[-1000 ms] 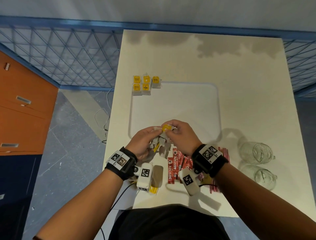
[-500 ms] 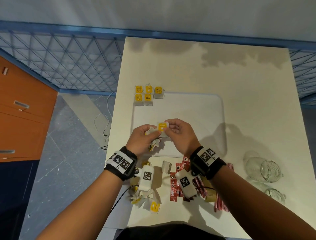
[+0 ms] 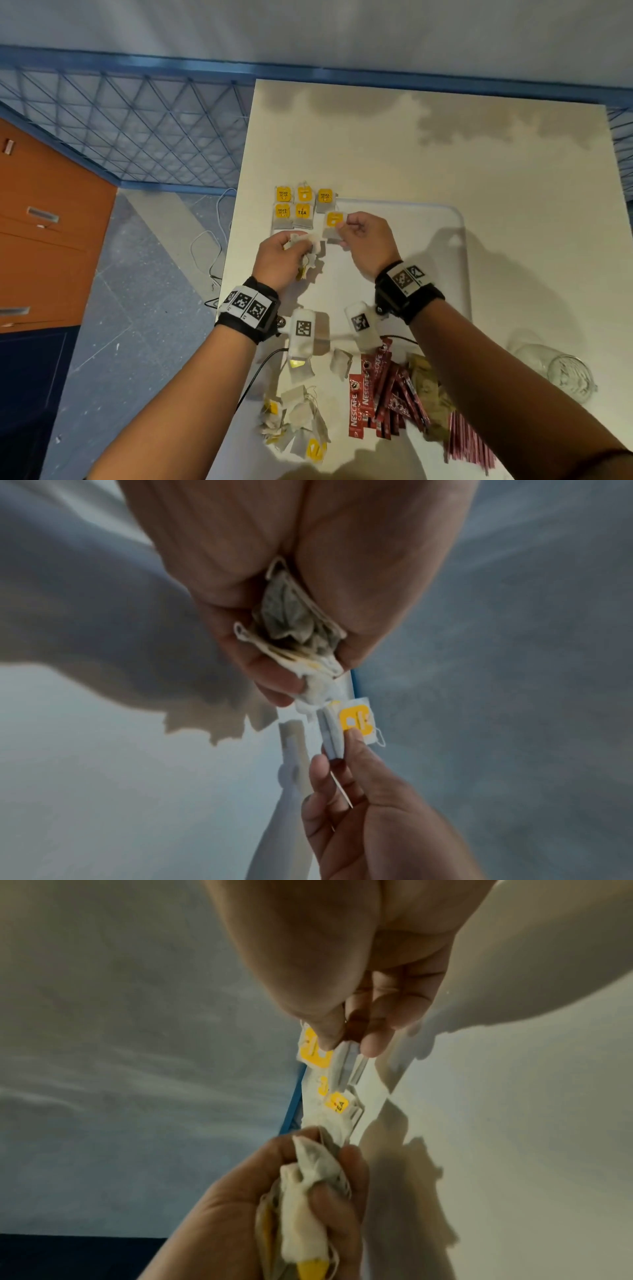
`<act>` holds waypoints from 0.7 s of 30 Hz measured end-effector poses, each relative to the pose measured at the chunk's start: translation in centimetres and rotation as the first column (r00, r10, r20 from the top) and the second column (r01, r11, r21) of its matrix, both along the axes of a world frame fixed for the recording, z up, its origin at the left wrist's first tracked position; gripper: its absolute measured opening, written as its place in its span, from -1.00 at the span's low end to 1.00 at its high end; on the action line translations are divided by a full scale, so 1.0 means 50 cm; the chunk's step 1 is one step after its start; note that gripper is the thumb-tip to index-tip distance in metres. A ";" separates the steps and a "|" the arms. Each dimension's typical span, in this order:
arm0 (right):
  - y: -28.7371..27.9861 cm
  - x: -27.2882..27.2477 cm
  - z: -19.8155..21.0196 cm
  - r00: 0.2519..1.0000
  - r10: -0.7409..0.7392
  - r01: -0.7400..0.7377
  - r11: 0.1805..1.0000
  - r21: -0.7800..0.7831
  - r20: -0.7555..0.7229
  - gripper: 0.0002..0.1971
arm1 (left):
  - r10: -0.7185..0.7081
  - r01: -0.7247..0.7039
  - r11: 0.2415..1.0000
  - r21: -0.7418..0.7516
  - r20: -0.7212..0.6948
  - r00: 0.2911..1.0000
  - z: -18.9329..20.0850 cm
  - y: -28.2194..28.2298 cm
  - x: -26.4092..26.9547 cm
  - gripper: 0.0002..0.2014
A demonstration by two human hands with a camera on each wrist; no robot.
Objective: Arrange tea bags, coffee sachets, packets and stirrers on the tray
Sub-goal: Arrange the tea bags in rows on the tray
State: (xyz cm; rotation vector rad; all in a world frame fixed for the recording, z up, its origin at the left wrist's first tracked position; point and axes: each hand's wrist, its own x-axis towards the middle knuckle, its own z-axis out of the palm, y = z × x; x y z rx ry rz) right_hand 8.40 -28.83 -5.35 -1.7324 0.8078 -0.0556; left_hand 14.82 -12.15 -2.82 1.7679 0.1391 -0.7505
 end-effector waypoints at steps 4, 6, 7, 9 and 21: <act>-0.012 0.051 -0.018 0.993 0.066 -0.077 0.991 -0.110 -0.095 -0.87 | 0.057 -0.060 0.998 -0.021 -0.106 0.993 -0.010 -0.004 0.017 -0.97; -0.012 0.069 -0.026 0.984 0.103 -0.128 0.976 -0.175 -0.147 -0.85 | 0.090 -0.106 0.992 -0.066 -0.207 0.974 -0.007 -0.009 0.017 -0.95; -0.012 0.075 -0.028 0.981 0.110 -0.142 0.968 -0.207 -0.158 -0.84 | 0.098 -0.122 0.989 -0.085 -0.246 0.964 -0.008 -0.009 0.017 -0.94; -0.011 0.086 -0.030 0.982 0.104 -0.140 0.959 -0.245 -0.156 -0.83 | 0.091 -0.119 0.988 -0.098 -0.259 0.962 -0.010 -0.010 0.018 -0.96; -0.002 0.097 -0.036 0.982 0.033 -0.088 0.952 -0.293 -0.187 -0.90 | 0.121 -0.141 0.987 -0.082 -0.212 0.970 -0.015 -0.013 0.037 -0.91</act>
